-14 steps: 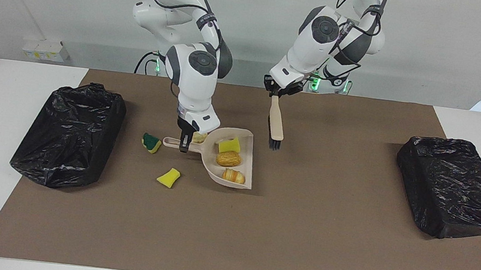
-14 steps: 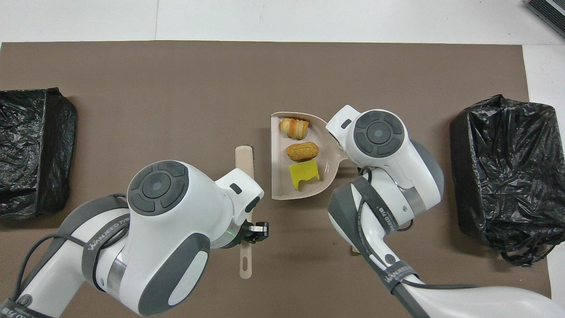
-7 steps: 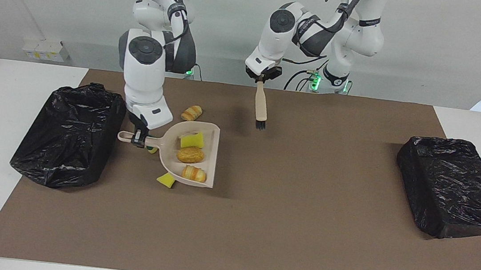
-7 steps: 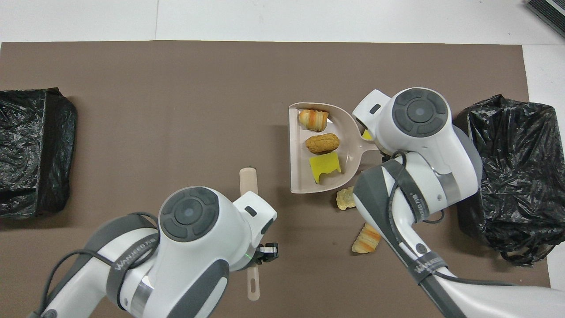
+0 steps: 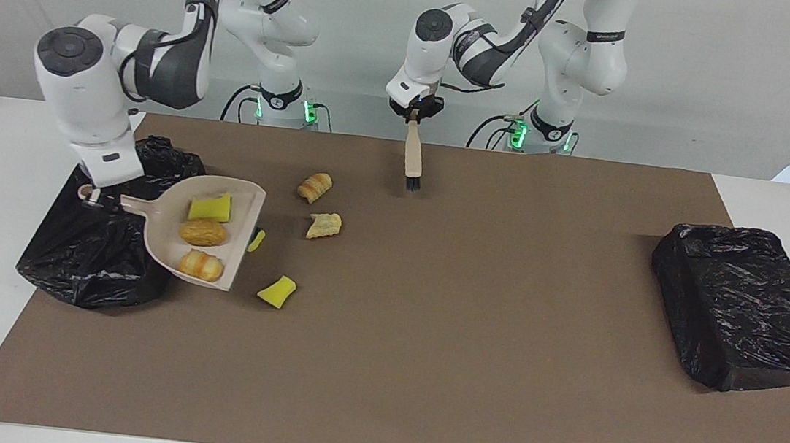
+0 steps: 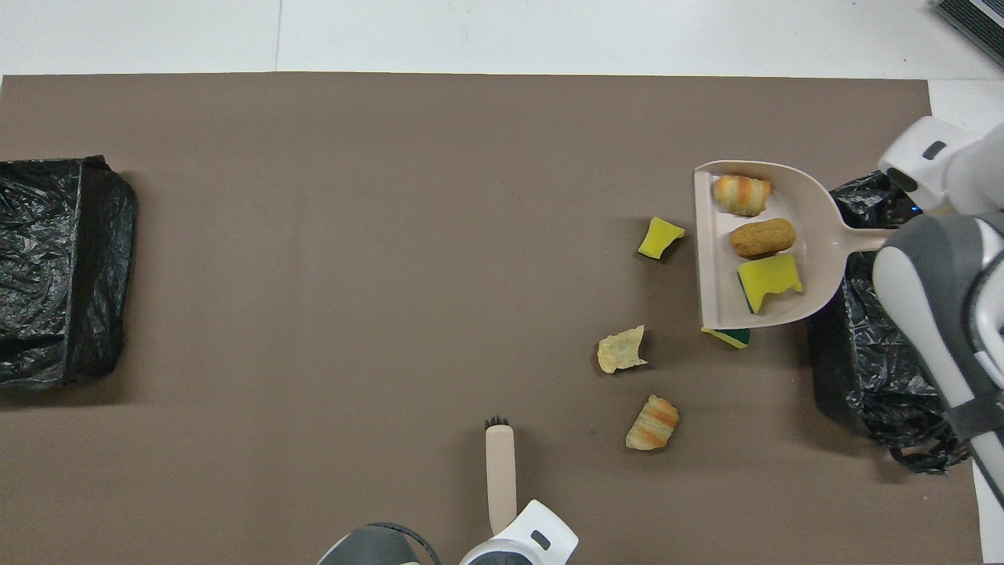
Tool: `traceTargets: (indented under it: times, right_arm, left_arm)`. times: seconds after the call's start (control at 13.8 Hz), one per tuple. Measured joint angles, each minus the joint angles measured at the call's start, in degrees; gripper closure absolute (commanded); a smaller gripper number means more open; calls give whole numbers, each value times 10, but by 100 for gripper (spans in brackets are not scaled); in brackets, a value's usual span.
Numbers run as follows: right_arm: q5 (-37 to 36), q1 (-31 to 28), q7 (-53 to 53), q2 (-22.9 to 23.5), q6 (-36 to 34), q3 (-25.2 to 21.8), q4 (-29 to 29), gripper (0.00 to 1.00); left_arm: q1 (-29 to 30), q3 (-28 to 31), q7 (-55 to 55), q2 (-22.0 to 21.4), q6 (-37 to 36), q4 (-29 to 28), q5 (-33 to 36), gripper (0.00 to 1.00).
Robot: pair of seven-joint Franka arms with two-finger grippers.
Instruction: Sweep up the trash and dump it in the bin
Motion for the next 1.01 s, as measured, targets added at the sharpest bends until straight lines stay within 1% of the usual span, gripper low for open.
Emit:
traceTargets:
  times: [0.22,0.43,0.51,0.58,0.65,0.8,0.87,1.01]
  right_arm:
    - [-46,-70,-13,-6,8,-1,-4,100]
    - [-110,-118,-13,-14,61,-1,-26,100]
    - [-138,-126,-10,-20,79,-1,-40,100]
    - [-172,-128,0,-26,88,-1,-53,100]
    - [-207,-127,17,-30,91,0,-64,100]
    - [-266,-120,56,-34,91,6,-90,100]
    - [-282,-112,63,-35,91,7,-99,100]
    - [-315,-88,72,-35,74,7,-106,100]
  left_arm:
    - [-3,1,-8,0,10,-17,-7,100]
    - [-3,2,18,0,19,-23,-38,99]
    - [-3,3,25,0,20,-24,-40,94]
    - [-3,4,33,0,20,-24,-41,87]
    - [-3,5,44,0,20,-24,-43,72]
    - [-3,5,61,0,20,-25,-52,68]
    - [-3,5,68,0,20,-25,-53,67]
    - [0,7,83,0,20,-25,-54,59]
